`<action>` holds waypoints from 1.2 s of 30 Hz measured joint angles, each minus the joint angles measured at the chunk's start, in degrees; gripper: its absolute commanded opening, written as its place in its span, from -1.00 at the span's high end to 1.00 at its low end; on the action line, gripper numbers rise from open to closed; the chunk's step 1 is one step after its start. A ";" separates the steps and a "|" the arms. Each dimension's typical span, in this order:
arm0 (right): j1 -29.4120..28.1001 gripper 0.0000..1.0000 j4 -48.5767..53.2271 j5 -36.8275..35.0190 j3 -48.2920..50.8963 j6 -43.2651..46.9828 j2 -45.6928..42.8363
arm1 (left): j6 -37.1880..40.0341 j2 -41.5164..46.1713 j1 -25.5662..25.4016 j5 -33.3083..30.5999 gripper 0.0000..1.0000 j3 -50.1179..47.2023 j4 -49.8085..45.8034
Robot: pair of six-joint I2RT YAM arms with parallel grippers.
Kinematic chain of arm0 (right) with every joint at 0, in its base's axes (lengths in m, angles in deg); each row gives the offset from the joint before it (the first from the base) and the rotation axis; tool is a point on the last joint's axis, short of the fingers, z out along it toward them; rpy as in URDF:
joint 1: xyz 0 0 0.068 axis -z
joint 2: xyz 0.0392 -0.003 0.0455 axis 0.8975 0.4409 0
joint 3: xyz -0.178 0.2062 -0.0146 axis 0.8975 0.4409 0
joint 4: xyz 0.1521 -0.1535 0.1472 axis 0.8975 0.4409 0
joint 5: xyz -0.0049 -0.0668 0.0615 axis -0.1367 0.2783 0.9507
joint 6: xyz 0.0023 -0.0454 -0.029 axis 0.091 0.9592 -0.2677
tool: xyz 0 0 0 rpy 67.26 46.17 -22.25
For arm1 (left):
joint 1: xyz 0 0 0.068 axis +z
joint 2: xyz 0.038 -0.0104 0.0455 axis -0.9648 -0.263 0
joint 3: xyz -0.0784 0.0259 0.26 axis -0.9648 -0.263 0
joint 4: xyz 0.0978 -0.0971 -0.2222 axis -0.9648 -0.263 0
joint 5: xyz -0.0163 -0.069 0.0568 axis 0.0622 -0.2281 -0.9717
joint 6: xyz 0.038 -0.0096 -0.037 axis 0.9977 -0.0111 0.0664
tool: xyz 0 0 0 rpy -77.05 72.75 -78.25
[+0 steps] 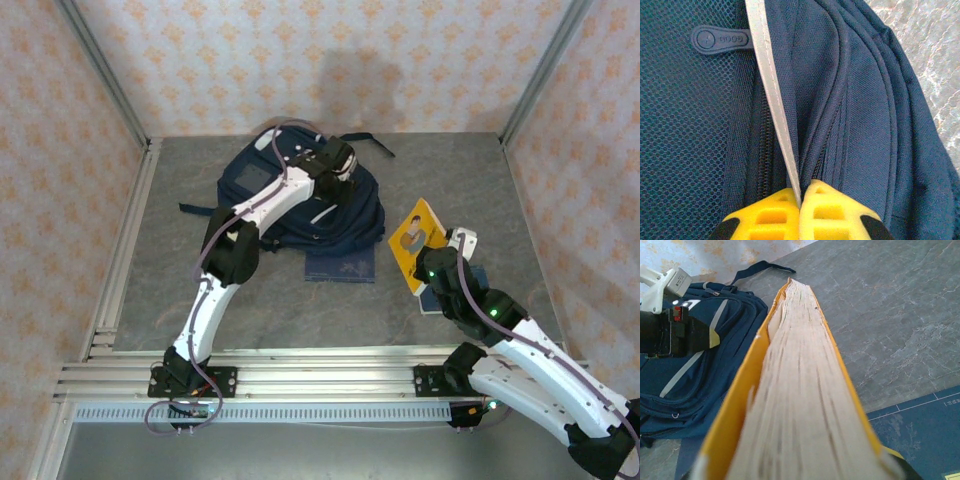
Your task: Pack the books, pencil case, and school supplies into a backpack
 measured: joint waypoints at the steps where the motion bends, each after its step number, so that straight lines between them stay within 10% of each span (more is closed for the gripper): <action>1: 0.07 1.00 -0.13 0.04 0.00 -0.02 0.07 | 0.02 0.72 0.20 0.11 1.00 0.00 -0.22; 16: 5.33 1.00 -9.44 14.10 -1.79 -3.02 5.38 | 5.33 19.10 2.64 -1.66 1.00 -0.15 -6.78; 36: 10.27 1.00 -43.71 37.86 -0.66 -21.90 29.42 | 5.53 19.89 4.13 3.10 1.00 -0.66 -7.67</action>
